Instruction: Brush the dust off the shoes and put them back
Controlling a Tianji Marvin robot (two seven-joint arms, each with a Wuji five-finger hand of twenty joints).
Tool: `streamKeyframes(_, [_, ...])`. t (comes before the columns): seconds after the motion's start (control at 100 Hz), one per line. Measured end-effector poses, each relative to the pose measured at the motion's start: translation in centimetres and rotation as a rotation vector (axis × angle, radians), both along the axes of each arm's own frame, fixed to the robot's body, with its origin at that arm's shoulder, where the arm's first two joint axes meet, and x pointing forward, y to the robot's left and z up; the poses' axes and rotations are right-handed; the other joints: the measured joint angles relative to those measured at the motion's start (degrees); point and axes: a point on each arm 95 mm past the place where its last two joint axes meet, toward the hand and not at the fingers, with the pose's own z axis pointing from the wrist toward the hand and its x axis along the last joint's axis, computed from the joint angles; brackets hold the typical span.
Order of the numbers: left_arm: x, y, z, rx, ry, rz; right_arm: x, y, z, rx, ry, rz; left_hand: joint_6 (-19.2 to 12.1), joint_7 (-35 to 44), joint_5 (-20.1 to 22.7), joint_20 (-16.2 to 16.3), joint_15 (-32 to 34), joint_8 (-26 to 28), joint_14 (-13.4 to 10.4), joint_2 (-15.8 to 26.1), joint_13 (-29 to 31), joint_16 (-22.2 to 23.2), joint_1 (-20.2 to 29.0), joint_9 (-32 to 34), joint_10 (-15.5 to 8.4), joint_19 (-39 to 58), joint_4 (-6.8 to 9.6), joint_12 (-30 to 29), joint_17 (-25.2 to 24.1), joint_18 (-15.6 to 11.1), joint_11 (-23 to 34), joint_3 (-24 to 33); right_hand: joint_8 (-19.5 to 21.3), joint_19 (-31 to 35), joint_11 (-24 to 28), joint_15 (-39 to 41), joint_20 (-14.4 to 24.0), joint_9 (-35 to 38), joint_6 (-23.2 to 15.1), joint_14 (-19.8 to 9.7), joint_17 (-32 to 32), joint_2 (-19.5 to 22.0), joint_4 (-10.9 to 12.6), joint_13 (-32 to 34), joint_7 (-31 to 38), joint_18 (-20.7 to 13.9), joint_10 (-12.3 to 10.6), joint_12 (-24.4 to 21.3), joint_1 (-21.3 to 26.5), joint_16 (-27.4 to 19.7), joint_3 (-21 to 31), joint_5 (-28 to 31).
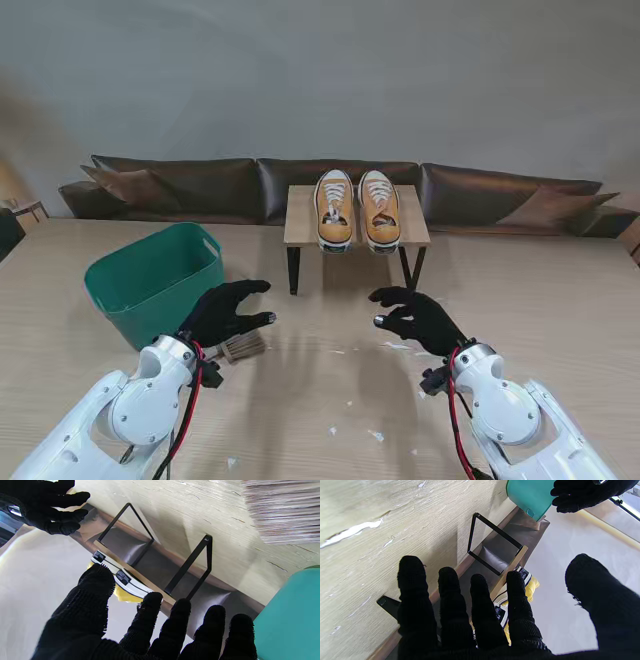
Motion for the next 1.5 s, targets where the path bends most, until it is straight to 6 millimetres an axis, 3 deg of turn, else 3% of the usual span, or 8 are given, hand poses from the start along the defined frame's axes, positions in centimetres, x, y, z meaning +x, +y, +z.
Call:
streamKeyframes(0.27, [0.0,0.0,-0.1,-0.001,0.018,0.005,-0.2,0.0,-0.1,-0.001,0.005,0.006,0.0,0.0,0.0,0.0,0.0,0.0,0.0,0.0,0.0,0.0,0.0,0.0,0.0,0.0,0.00,0.0,0.0,0.0,0.0,0.0,0.0,0.0,0.0,0.0,0.1,0.0,0.0,0.0,0.0,0.0,0.0,0.0,0.0,0.0,0.0,0.0,0.0,0.0,0.0,0.0])
streamKeyframes(0.36, [0.0,-0.1,-0.1,0.002,0.025,0.001,-0.5,-0.1,0.3,-0.036,-0.010,0.011,0.0,0.0,0.0,0.0,0.0,0.0,0.0,0.0,0.0,0.0,0.0,0.0,0.1,0.0,0.00,0.0,0.0,0.0,0.0,0.0,-0.1,0.5,0.4,1.2,1.8,0.9,0.0,0.2,0.0,0.0,0.0,1.4,0.0,0.0,0.0,0.0,0.0,0.2,0.0,0.0])
streamKeyframes(0.52, [0.0,-0.1,-0.1,0.004,0.029,-0.001,-1.4,0.1,2.3,-0.171,-0.079,-0.005,0.0,0.0,0.0,0.0,0.0,0.0,0.0,0.0,0.0,0.0,0.0,0.0,0.2,0.0,0.00,0.0,0.0,0.0,0.0,0.0,-0.3,10.8,3.7,8.6,5.7,3.7,-1.3,0.8,0.0,0.0,0.0,7.0,0.0,0.0,0.0,1.5,-0.9,4.4,-1.2,0.0])
streamKeyframes(0.66, [-0.1,-0.2,-0.2,0.001,0.043,-0.001,-1.8,0.4,4.7,-0.258,-0.095,-0.009,0.0,0.0,0.0,0.0,0.0,0.0,0.0,0.0,0.0,0.0,0.0,0.0,0.5,0.0,0.00,0.0,0.0,0.0,0.0,0.0,-0.4,22.2,7.9,17.1,5.9,5.9,-2.6,0.8,0.8,-0.3,0.0,11.3,-0.2,0.0,0.0,4.0,-0.9,7.8,-1.3,-0.7])
streamKeyframes(0.81, [0.0,-0.3,-0.3,0.001,0.065,-0.010,-1.9,1.2,7.5,-0.413,-0.174,-0.024,0.0,0.0,0.0,0.0,0.0,0.0,0.0,0.0,0.0,0.0,0.0,0.1,0.7,0.0,0.00,0.0,0.0,0.0,0.0,0.0,-0.4,29.9,13.3,26.6,5.9,7.4,-5.2,-0.7,0.9,-2.5,0.0,16.6,-0.8,-0.4,-1.0,8.2,-1.0,11.0,-2.7,-2.6])
streamKeyframes(1.22, [0.4,-0.6,-0.6,0.003,0.109,-0.020,1.3,6.3,13.0,-0.623,-0.246,-0.109,0.1,0.0,0.0,0.0,0.0,0.0,0.0,0.0,0.1,0.0,0.0,1.1,1.3,0.0,0.00,0.0,0.0,0.0,0.5,0.0,4.5,40.7,25.1,43.4,5.8,8.0,-9.5,-6.7,1.0,-8.9,0.0,23.7,-0.8,-3.4,-5.0,16.5,0.8,15.4,-2.9,-8.1])
streamKeyframes(1.36, [0.5,-0.6,-0.7,0.002,0.121,-0.020,2.2,8.3,13.9,-0.688,-0.212,-0.116,0.6,0.0,0.0,0.0,0.0,0.0,0.0,0.0,0.1,0.0,0.0,1.1,1.4,0.0,0.00,0.1,0.0,0.0,0.6,0.0,7.1,44.0,29.4,46.6,5.7,8.8,-10.2,-8.8,1.1,-9.7,0.0,27.4,-2.2,-4.2,-6.3,18.2,1.5,15.5,-2.9,-12.0])
streamKeyframes(1.5, [0.6,-0.7,-0.8,-0.003,0.133,-0.019,3.3,10.1,14.0,-0.762,-0.203,-0.154,0.6,0.0,0.0,0.0,0.0,0.0,0.0,0.6,0.2,0.5,0.0,1.2,1.7,0.0,0.00,0.4,0.0,0.0,0.6,-0.5,9.7,47.2,33.1,50.2,4.4,13.7,-10.2,-11.2,1.1,-12.5,-0.5,33.1,-1.6,-5.0,-7.6,18.8,2.1,16.1,0.3,-12.0])
